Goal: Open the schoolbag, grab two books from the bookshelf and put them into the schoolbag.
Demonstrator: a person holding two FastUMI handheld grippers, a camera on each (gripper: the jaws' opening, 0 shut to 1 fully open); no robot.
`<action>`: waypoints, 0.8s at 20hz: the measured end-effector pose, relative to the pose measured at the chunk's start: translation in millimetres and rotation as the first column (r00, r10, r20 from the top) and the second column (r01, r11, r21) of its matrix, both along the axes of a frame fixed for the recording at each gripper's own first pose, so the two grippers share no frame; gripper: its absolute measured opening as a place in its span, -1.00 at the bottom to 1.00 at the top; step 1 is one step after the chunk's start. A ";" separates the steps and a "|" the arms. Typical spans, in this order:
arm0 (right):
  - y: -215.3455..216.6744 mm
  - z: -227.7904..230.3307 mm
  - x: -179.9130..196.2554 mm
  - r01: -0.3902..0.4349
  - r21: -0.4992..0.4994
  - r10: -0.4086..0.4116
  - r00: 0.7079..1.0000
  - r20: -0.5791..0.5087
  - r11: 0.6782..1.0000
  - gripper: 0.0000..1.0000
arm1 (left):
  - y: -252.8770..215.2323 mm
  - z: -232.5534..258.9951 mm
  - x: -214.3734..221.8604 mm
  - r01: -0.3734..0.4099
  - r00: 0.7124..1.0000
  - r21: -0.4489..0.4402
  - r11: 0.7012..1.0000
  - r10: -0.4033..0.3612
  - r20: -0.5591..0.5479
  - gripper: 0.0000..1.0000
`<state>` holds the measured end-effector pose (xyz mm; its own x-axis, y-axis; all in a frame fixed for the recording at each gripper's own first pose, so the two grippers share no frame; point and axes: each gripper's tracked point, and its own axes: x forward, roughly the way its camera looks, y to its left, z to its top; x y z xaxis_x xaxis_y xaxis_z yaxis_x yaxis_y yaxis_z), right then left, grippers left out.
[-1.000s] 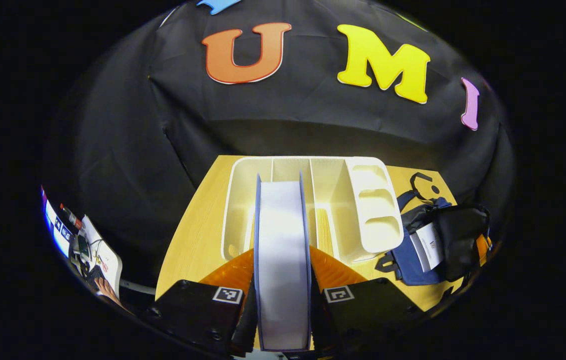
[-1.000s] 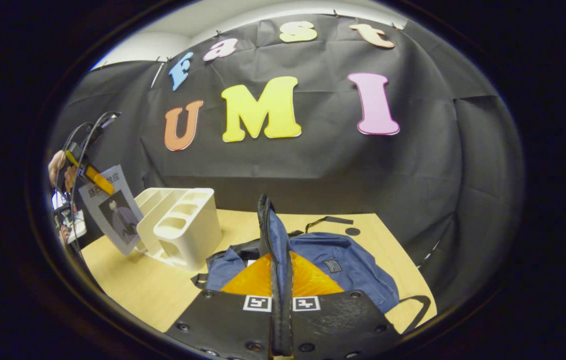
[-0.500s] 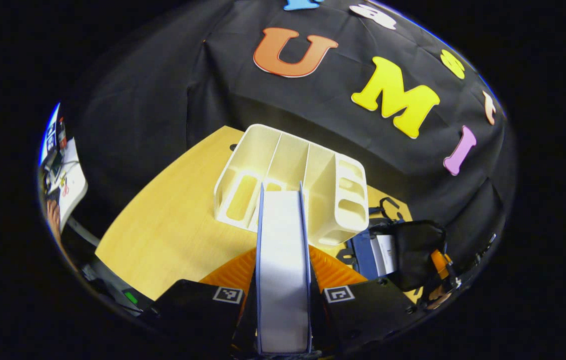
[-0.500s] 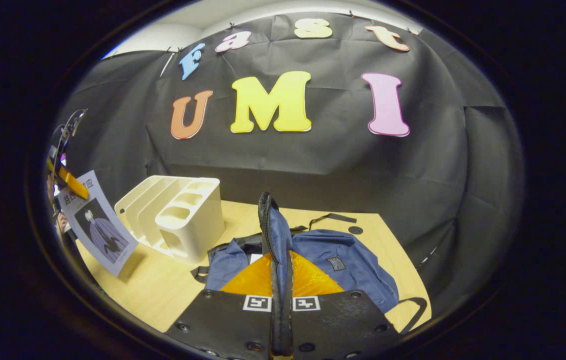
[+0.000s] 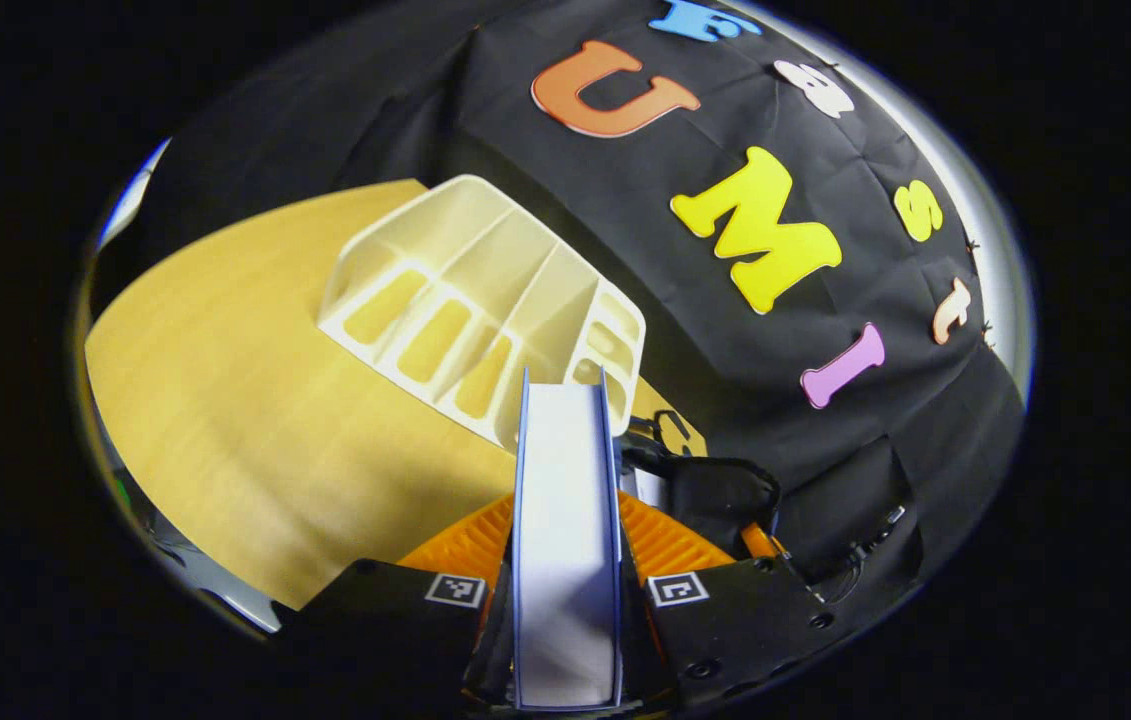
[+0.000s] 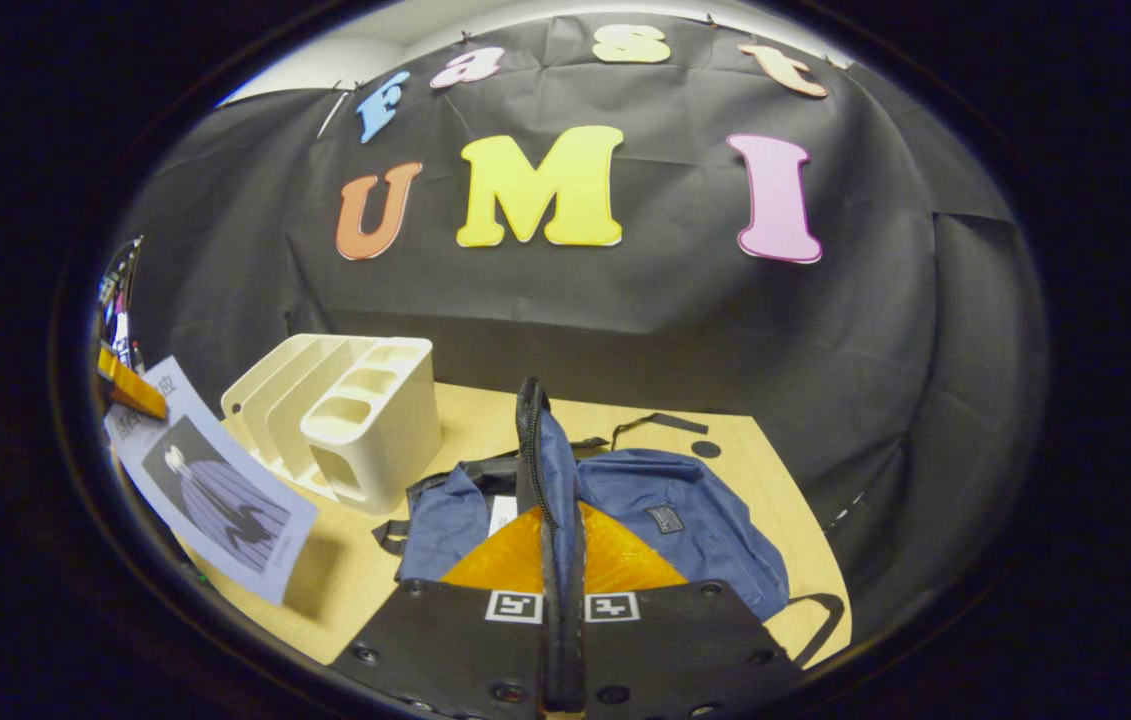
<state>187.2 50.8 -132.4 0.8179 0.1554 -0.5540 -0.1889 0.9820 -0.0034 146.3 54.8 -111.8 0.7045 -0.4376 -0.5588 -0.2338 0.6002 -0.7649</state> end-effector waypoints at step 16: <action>-15.7 32.5 9.5 0.073 0.010 -0.073 0.997 0.005 0.997 -0.99 | -117.3 -49.4 99.6 -0.008 0.999 -0.253 0.968 -0.002 -0.038 -0.12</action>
<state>196.7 35.1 -99.9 0.8300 0.1008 -0.5486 -0.1167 0.9931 0.0059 245.9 -62.4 -161.2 0.6866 -0.5657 -0.4566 -0.2672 0.3878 -0.8822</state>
